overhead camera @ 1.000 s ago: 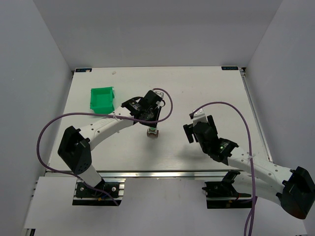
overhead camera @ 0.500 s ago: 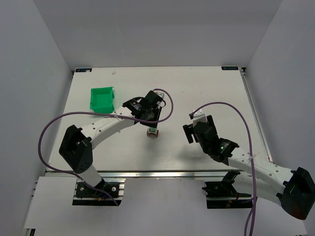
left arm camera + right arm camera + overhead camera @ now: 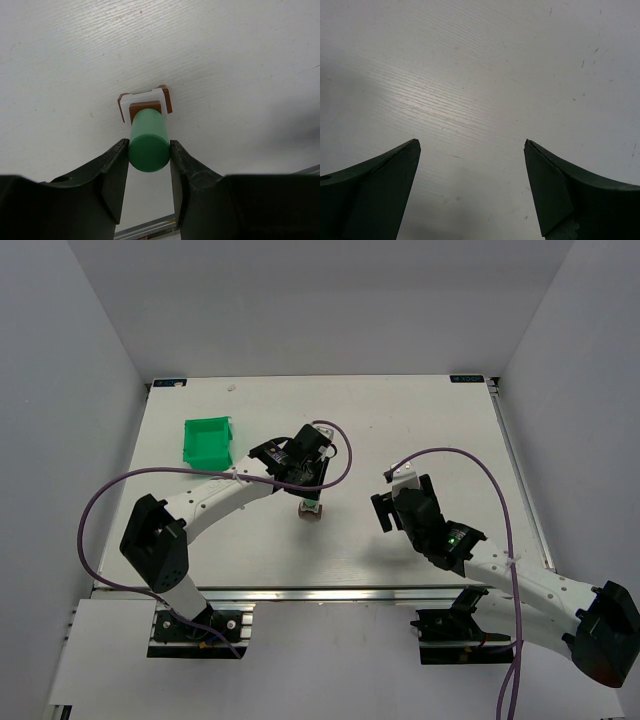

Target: Build the wood block tower

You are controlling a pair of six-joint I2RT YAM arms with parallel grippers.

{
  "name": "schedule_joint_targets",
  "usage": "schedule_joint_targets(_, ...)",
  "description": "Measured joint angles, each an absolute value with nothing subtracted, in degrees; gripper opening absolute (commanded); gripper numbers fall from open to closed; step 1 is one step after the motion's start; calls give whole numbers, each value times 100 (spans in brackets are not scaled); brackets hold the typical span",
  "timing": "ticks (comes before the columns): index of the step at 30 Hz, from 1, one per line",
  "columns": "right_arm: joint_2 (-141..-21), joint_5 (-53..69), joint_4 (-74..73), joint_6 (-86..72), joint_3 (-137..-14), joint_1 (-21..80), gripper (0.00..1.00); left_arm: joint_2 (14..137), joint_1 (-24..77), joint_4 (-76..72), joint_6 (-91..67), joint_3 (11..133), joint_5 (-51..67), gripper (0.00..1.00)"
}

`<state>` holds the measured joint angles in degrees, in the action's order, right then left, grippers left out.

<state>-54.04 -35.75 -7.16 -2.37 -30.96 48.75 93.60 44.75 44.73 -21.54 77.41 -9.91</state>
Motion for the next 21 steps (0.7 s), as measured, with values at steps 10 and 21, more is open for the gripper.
schedule_joint_targets(10,-5404,-3546,-716,-235,-3096,4875,89,9360,4477,4427,-2132,7725,-985,67)
schedule_joint_targets(21,-5391,-3385,-703,-169,-3092,4873,89,9185,4477,4160,-2034,7542,-703,86)
